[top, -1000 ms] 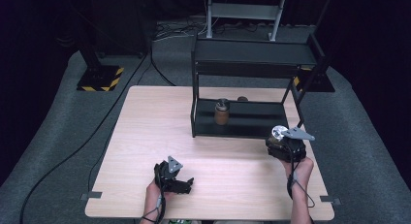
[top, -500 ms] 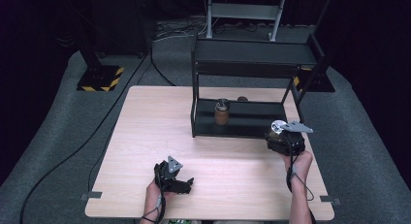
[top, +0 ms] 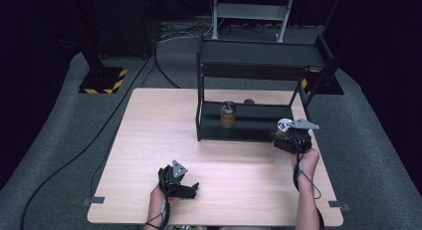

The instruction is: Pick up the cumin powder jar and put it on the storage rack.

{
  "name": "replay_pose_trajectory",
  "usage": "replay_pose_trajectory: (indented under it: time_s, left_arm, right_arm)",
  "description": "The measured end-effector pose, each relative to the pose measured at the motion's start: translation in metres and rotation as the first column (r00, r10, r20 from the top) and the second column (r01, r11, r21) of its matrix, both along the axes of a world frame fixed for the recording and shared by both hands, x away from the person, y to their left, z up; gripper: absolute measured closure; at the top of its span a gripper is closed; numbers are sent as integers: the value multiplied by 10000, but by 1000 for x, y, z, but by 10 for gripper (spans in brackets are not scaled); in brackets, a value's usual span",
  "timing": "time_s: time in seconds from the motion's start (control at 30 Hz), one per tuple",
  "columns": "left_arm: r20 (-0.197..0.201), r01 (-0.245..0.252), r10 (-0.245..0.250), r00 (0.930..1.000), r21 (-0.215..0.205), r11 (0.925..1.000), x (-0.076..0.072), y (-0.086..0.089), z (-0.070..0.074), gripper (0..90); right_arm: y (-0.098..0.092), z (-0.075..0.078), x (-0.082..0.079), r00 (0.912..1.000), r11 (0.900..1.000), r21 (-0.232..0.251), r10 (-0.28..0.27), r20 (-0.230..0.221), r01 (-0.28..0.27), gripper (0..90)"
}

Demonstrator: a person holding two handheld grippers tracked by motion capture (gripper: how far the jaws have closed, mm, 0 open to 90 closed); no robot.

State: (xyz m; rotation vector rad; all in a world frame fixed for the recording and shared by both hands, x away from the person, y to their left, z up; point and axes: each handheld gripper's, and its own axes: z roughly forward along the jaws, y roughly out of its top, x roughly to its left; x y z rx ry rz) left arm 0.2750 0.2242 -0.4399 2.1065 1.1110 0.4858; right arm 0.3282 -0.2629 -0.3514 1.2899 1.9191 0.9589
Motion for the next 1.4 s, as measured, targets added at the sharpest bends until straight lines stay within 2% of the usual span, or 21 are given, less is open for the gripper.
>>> replay_pose_trajectory:
  time_s: [0.3,0.9,1.4]
  left_arm:
    - [14,0,-1,10000,15,10000,0,0,0,4]
    - [35,-6,6,10000,24,10000,-1,-1,0,4]
    - [23,1,-1,10000,23,10000,0,0,0,4]
  right_arm:
    - [3,0,12,9999,10000,-61,-42,-112,42,300]
    - [0,-4,32,9995,9998,157,-99,-297,103,301]
    - [5,-9,51,9998,9999,151,-78,-173,81,300]
